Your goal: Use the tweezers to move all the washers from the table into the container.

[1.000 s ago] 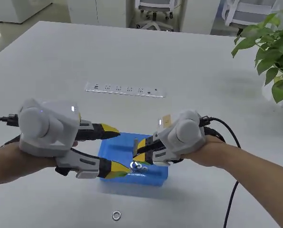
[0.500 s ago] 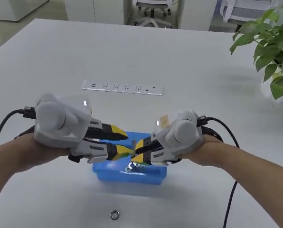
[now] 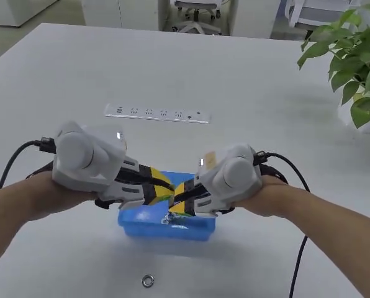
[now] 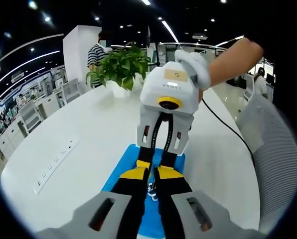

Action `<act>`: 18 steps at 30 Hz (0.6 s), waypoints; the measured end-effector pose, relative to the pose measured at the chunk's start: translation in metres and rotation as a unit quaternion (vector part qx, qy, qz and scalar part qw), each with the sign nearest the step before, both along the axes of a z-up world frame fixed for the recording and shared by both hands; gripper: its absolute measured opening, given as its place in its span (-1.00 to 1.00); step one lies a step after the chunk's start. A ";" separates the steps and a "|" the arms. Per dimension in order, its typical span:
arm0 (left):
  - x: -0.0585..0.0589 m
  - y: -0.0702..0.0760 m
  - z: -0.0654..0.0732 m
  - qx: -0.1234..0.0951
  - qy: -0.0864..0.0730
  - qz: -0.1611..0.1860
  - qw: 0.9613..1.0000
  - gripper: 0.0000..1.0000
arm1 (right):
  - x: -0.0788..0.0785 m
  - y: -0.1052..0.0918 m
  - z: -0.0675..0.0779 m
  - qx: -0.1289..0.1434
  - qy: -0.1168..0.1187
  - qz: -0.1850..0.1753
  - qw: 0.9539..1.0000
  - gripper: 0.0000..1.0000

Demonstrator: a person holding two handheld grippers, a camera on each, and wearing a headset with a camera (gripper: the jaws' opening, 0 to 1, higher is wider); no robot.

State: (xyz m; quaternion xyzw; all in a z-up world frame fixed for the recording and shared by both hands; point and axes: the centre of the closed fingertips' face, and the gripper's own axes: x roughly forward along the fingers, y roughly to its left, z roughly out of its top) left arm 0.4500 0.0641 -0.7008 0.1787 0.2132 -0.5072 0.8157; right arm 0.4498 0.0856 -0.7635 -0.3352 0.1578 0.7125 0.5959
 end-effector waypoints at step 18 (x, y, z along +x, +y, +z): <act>0.000 -0.002 0.005 0.005 -0.019 -0.006 1.000 -0.88 | 0.000 0.002 0.007 -0.001 -0.018 0.005 1.000 -0.74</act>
